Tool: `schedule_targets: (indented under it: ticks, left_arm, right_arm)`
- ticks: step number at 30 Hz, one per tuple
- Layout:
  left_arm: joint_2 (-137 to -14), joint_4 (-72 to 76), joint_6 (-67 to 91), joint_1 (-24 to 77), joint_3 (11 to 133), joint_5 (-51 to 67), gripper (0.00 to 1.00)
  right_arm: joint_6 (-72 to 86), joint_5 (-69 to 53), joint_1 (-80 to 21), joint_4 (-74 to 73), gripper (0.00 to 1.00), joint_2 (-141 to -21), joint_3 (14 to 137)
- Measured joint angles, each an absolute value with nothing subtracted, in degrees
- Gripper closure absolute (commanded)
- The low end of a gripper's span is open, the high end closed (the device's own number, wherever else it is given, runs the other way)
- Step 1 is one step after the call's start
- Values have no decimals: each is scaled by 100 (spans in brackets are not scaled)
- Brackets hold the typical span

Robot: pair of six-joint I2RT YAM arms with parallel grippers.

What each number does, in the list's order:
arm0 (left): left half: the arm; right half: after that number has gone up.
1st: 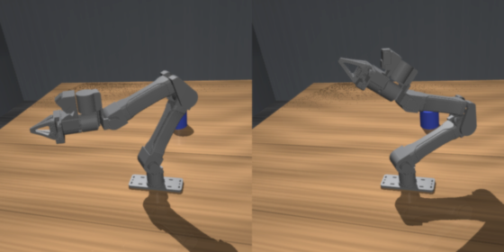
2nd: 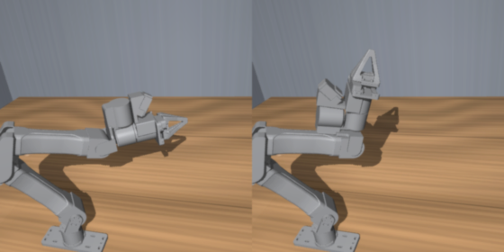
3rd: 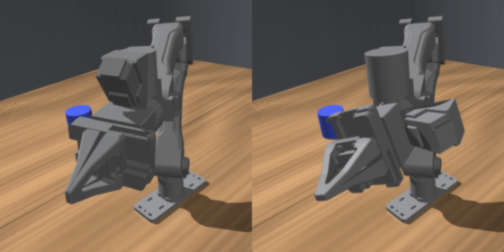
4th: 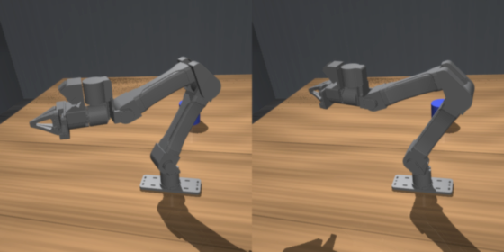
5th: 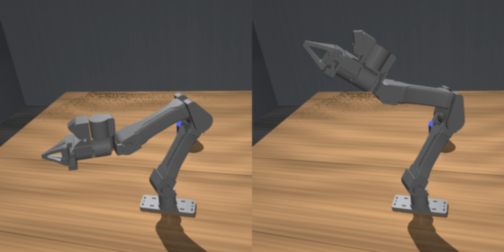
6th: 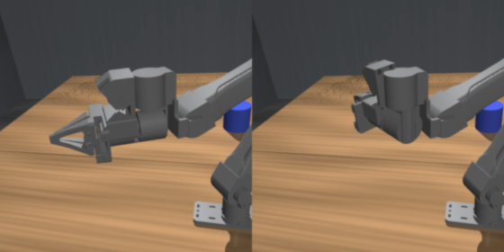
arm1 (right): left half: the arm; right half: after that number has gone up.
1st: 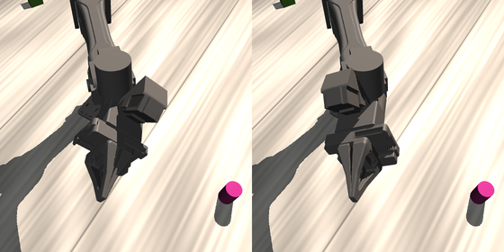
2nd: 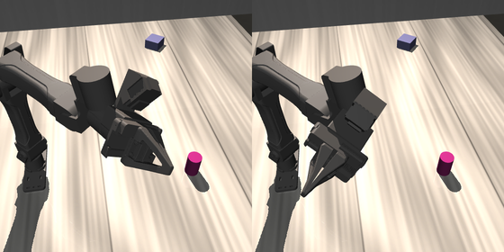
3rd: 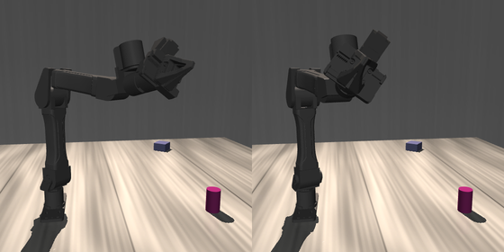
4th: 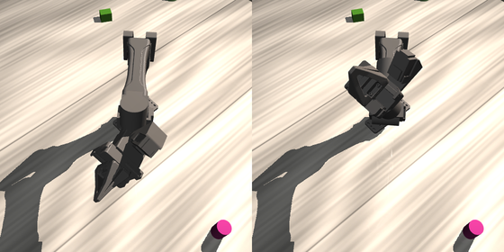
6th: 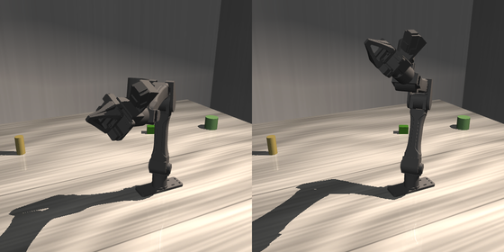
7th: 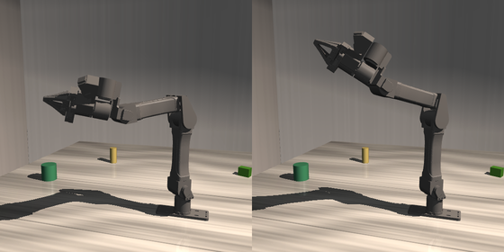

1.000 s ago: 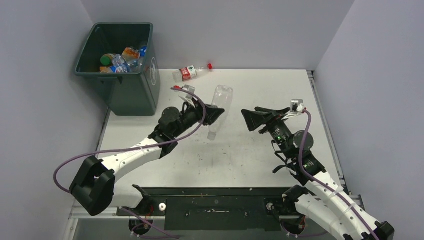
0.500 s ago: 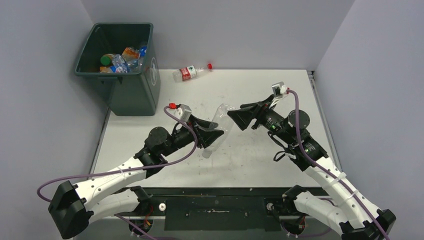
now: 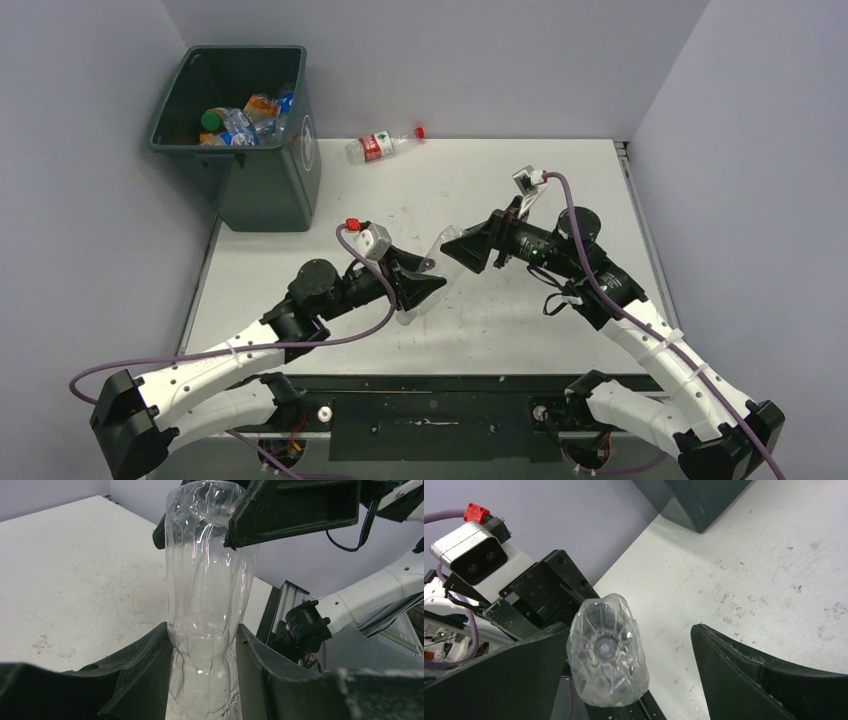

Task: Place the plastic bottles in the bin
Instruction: Pick up the plastic bottle at the center of the board.

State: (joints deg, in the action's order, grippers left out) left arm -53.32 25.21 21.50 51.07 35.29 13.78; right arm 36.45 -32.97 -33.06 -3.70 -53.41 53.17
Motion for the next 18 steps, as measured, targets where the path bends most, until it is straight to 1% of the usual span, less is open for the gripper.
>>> schedule_targets:
  ticks: [1,3,6,7,8,9,10,11,12,14,15,16,18]
  left_arm:
    - [-5332,2460,2110,5129,3529,1391,87]
    - [-5334,2349,2029,5175,3538,1411,86]
    - [-5336,2217,1944,5260,3546,1424,85]
    - [-5336,2182,1920,5290,3551,1424,85]
    - [-5336,2156,1896,5310,3553,1424,85]
    - [-5336,2139,1879,5323,3553,1424,85]
    - [-5336,2130,1868,5330,3553,1422,85]
    - [-5334,2119,1852,5334,3553,1422,86]
    - [-5325,2095,1831,5334,3553,1417,86]
    - [-5299,2051,1782,5339,3553,1411,88]
    - [-5277,2023,1767,5341,3553,1396,88]
    - [-5256,2001,1750,5345,3553,1391,88]
    - [-5227,1953,1726,5349,3570,1382,89]
  right_arm:
    - [3664,-3345,-3306,-399,2,-5382,5317]
    - [3695,-3428,-3310,-403,14,-5439,5315]
    - [3780,-3616,-3310,-329,40,-5468,5315]
    - [3854,-3712,-3310,-283,47,-5481,5315]
    - [3839,-3743,-3310,-270,50,-5489,5315]
    - [3874,-3817,-3310,-248,51,-5511,5315]
    - [3889,-3879,-3310,-244,48,-5535,5315]
    - [3911,-3940,-3310,-239,29,-5568,5315]
    - [3933,-4003,-3310,-228,16,-5603,5315]
    - [3968,-4101,-3310,-255,2,-5666,5315]
    - [3962,-4123,-3310,-296,0,-5684,5315]
    - [3942,-4141,-3310,-357,4,-5697,5315]
    - [3892,-4143,-3310,-467,4,-5695,5317]
